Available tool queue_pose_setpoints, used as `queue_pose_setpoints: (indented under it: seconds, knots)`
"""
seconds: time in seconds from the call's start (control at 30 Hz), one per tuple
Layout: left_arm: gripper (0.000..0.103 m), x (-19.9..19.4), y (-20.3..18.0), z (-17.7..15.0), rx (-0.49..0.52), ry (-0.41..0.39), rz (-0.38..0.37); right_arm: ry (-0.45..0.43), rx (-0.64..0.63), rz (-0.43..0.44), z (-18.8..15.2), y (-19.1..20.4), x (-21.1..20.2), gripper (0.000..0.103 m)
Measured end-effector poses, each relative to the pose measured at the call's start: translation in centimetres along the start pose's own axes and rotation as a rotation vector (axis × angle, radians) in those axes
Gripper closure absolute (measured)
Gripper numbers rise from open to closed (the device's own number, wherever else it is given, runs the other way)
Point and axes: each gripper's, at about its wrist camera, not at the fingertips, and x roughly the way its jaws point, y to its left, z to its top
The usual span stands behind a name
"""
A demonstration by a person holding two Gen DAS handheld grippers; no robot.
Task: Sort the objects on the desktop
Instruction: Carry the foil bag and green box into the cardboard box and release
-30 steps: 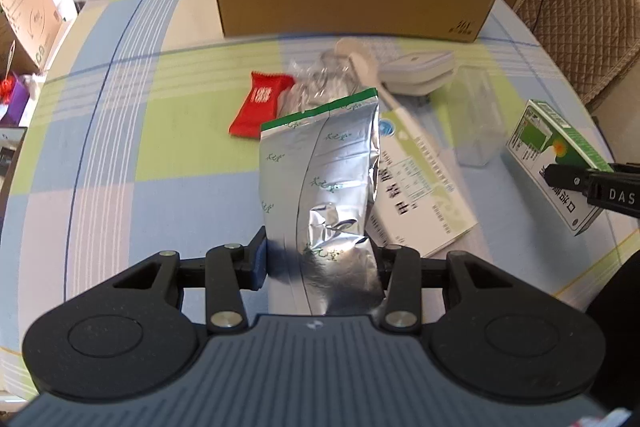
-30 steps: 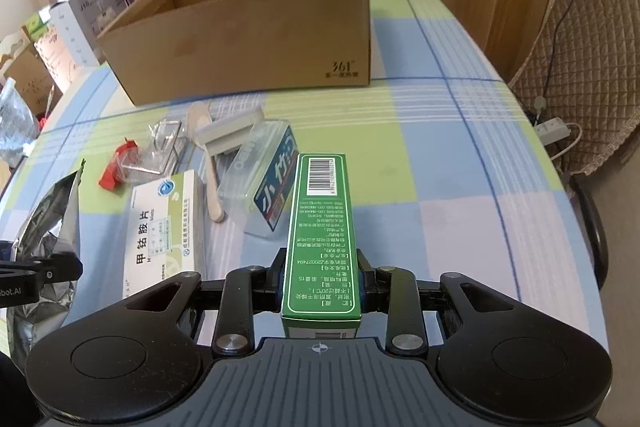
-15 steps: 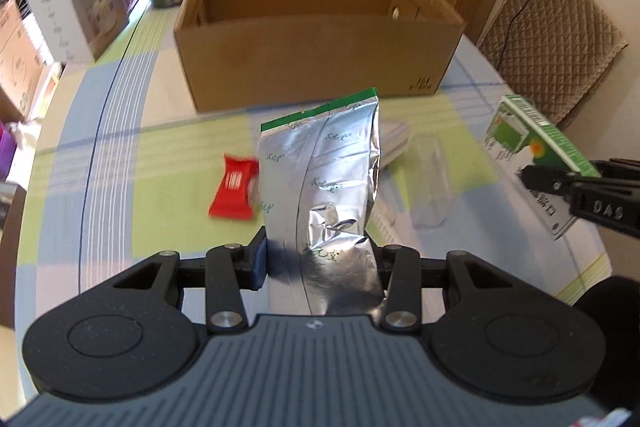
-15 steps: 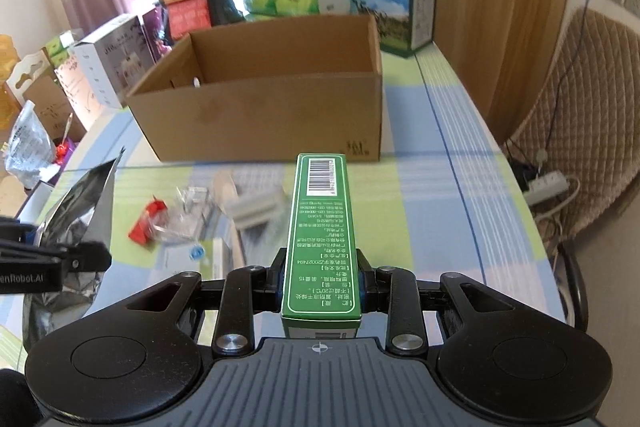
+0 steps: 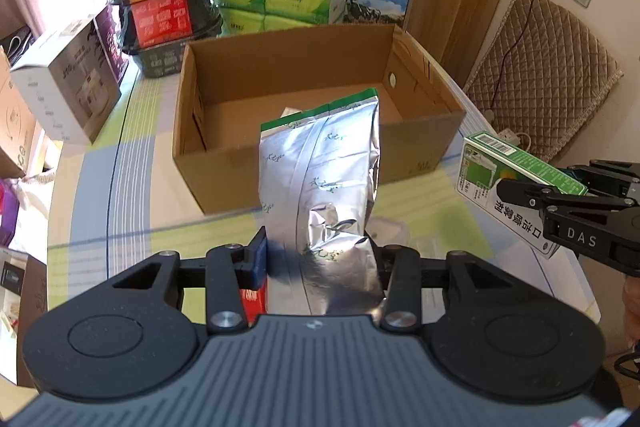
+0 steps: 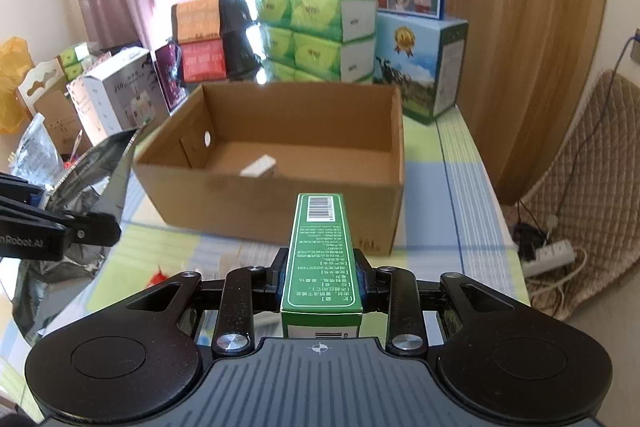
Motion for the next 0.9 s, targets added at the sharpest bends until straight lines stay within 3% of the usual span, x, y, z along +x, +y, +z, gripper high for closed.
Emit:
queue_pose_setpoints:
  seconds: [0.4,0.9]
  knots:
    - [0.066,3.6,1.4,6.0,-0.01,0.006,0.007,-0.06,-0.055,-0.006,6.3,-0.5,2.6,0.076]
    - [0.066,9.1,5.8,13.3,-0.012,0.001,0.058,-0.032,-0.058,-0.001,11.7,-1.4,9.6,0.076]
